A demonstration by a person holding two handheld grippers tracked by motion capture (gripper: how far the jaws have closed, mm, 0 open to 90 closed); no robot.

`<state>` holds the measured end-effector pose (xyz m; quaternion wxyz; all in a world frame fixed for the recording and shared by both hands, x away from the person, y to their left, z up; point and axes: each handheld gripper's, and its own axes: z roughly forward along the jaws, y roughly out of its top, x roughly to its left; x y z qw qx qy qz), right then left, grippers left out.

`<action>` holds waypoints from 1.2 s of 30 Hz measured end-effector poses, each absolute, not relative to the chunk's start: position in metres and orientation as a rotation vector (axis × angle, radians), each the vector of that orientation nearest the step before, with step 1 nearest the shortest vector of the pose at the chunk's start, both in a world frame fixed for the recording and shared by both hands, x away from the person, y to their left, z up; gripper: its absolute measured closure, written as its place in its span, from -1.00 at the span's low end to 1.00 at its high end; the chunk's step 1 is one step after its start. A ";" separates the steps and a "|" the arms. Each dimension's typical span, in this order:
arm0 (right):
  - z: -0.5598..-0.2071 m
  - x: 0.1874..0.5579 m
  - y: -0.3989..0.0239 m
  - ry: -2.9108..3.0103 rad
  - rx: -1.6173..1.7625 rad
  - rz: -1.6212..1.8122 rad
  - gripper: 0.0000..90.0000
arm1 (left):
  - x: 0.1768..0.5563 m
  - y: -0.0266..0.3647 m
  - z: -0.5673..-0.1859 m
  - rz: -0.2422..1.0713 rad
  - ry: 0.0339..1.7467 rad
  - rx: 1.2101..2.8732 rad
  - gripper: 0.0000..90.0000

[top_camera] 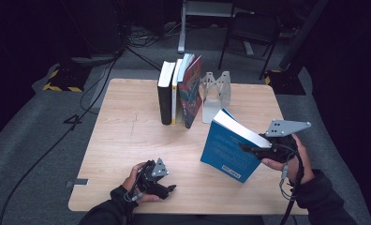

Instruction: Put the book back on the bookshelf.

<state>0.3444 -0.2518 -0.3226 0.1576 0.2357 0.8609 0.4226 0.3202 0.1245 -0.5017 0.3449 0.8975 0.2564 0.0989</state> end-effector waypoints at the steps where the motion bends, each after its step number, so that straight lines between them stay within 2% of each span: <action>1: -0.323 0.344 -0.251 2.465 0.671 1.212 0.32 | 0.321 0.125 -0.502 0.250 0.666 2.324 -0.66; 20: -0.314 0.339 -0.249 2.446 0.705 1.156 0.34 | 0.326 0.124 -0.504 0.235 0.638 2.312 -0.68; 36: -0.292 0.361 -0.241 2.426 0.767 1.046 0.34 | 0.327 0.123 -0.504 0.229 0.635 2.312 -0.68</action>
